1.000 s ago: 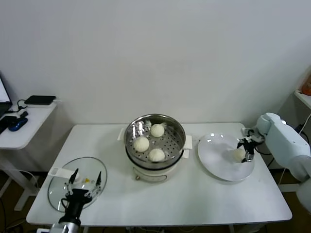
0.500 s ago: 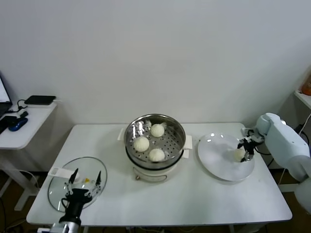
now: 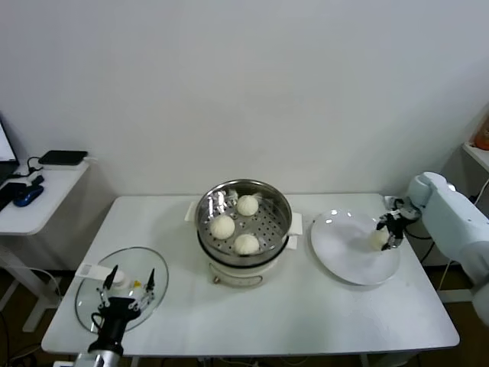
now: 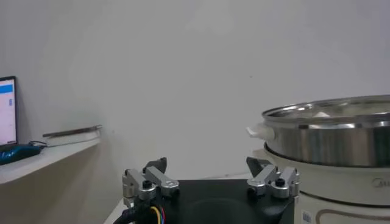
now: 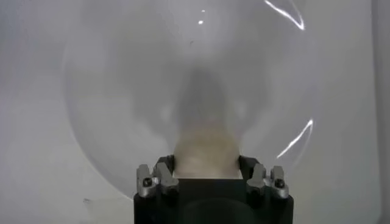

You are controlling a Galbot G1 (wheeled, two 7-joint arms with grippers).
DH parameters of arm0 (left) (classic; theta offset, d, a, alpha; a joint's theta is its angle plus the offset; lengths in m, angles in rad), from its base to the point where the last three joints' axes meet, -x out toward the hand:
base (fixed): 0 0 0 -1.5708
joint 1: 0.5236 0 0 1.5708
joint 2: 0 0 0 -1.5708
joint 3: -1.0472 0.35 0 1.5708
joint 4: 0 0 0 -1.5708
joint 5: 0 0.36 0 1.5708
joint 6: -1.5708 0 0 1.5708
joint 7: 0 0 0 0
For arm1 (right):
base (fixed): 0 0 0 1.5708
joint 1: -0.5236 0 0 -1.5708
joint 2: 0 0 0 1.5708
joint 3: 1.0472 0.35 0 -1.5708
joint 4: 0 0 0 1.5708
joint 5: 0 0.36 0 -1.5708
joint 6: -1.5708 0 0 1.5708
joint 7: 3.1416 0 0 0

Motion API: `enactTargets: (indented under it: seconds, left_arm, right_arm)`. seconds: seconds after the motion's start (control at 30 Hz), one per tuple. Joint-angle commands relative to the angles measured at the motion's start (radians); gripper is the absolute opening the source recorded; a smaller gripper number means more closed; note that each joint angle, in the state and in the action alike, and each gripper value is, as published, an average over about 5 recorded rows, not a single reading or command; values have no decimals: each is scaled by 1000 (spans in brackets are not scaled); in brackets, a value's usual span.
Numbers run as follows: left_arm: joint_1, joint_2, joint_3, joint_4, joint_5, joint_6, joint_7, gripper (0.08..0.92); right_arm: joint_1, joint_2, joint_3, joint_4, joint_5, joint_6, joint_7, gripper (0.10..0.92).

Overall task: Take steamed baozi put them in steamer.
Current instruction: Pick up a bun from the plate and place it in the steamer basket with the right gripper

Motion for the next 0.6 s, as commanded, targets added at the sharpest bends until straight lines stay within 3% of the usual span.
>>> enactTargets:
  seconds: [0.03,0.3,0.6]
  left_arm:
    - [0,-2,0,-2,-1,-1,0,823]
    - [3,-3,5,-7,1,-4,0,823]
    - [-1,-1,17,-1,5,-9,0,823]
  right_arm:
    - [177,-76,-305,230,260,-48,-30,687]
    - [445,-55,-591,365,511,-110,-43,695]
    - [668,70,-814,450,828,-250,-34,696]
